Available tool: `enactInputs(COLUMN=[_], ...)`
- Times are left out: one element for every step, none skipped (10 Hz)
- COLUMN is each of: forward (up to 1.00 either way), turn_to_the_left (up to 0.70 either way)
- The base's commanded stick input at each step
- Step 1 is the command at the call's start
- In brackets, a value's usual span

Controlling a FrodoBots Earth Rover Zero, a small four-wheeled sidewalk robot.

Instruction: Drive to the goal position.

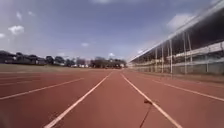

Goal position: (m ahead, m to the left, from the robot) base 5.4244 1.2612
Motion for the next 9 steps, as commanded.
enactInputs(forward=[0.70,0.70,0.70,0.70,0.70,0.70,0.70,0.70,0.70], turn_to_the_left=[0.00,-0.18,-0.35,-0.35,-0.35,-0.35,-0.35,-0.35,-0.35])
